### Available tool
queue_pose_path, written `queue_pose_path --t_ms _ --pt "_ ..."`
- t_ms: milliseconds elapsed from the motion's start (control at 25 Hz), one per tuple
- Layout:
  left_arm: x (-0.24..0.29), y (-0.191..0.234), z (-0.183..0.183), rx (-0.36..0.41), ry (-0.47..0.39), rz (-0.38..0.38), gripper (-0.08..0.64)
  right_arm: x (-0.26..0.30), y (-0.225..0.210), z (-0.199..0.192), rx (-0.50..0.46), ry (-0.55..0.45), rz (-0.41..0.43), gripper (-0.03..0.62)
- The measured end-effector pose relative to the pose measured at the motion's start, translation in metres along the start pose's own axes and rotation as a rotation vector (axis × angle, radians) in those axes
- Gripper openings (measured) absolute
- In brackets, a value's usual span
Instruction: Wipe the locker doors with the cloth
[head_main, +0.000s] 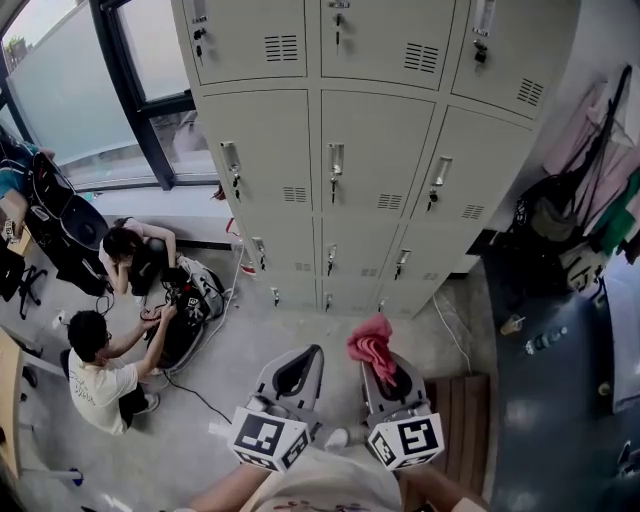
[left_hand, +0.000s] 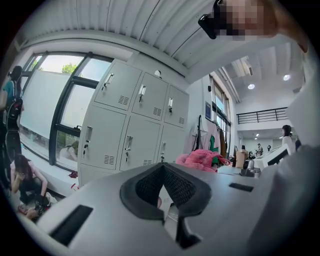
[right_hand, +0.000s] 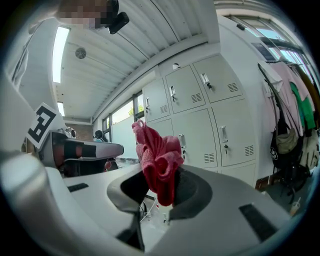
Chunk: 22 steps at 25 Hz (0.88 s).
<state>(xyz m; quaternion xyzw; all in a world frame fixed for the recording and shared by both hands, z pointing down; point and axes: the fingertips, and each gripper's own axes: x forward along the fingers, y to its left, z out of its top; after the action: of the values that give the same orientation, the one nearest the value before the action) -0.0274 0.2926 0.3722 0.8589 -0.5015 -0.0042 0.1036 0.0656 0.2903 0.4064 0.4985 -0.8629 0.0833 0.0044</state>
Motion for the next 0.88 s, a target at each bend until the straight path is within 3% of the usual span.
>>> queue_pose_path --t_ms 360,880 --pt "0.065 0.031 0.001 -0.025 0.001 -0.007 0.005 0.058 -0.029 0.003 0.021 0.029 0.005 0.098" --pt "0.188 0.13 0.022 -0.066 0.051 -0.051 0.005 0.202 -0.079 0.026 0.026 0.022 -0.054 0.1"
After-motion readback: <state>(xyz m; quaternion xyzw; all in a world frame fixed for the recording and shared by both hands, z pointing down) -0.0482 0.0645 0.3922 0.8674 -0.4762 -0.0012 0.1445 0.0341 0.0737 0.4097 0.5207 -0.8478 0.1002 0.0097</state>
